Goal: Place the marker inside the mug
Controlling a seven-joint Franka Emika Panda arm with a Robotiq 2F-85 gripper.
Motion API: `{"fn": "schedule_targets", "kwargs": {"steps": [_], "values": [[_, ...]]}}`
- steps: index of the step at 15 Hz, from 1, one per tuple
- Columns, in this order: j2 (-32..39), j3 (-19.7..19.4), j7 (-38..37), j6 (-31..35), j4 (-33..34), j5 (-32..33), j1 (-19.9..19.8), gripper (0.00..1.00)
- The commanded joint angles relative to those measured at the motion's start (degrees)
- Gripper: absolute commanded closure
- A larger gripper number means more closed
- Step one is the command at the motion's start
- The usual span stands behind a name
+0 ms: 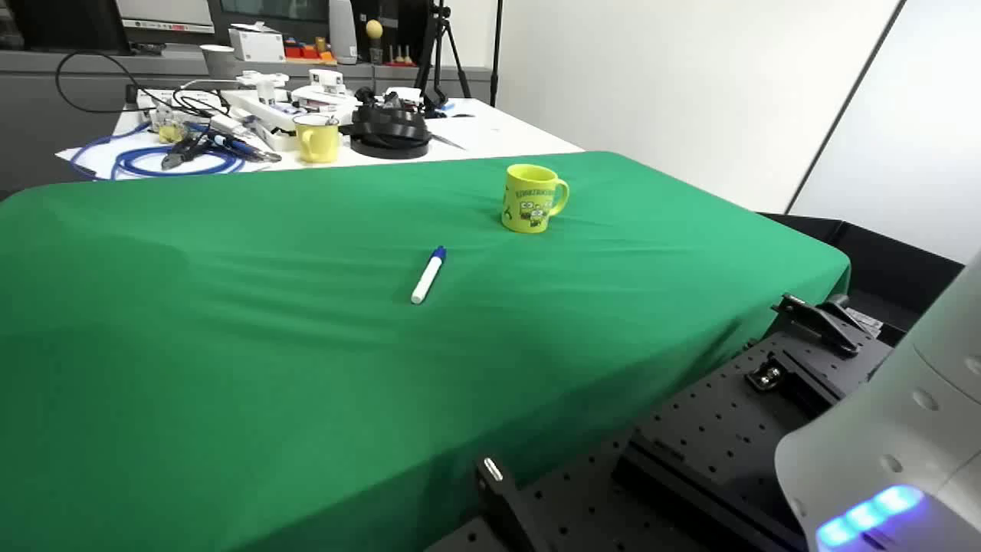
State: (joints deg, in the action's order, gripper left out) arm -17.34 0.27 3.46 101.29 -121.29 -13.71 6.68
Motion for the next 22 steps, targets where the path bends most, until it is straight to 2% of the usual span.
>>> {"fn": "schedule_targets", "kwargs": {"steps": [1,10,12,14,18,22], "values": [[0.06,0.79,0.22,-0.02,0.1,-0.22,-0.92,0.0],[0.8,1.13,-1.37,0.17,0.57,0.5,-1.16,0.0],[1.78,2.38,-7.07,4.09,-0.15,0.68,-1.92,0.0],[2.41,4.19,-12.6,12.09,-2.5,1.02,-2.32,0.0],[5.53,8.78,-27.0,23.86,-8.17,5.65,-2.34,0.0],[10.48,11.69,-39.97,27.43,-13.68,13.08,-2.08,0.0]]}}
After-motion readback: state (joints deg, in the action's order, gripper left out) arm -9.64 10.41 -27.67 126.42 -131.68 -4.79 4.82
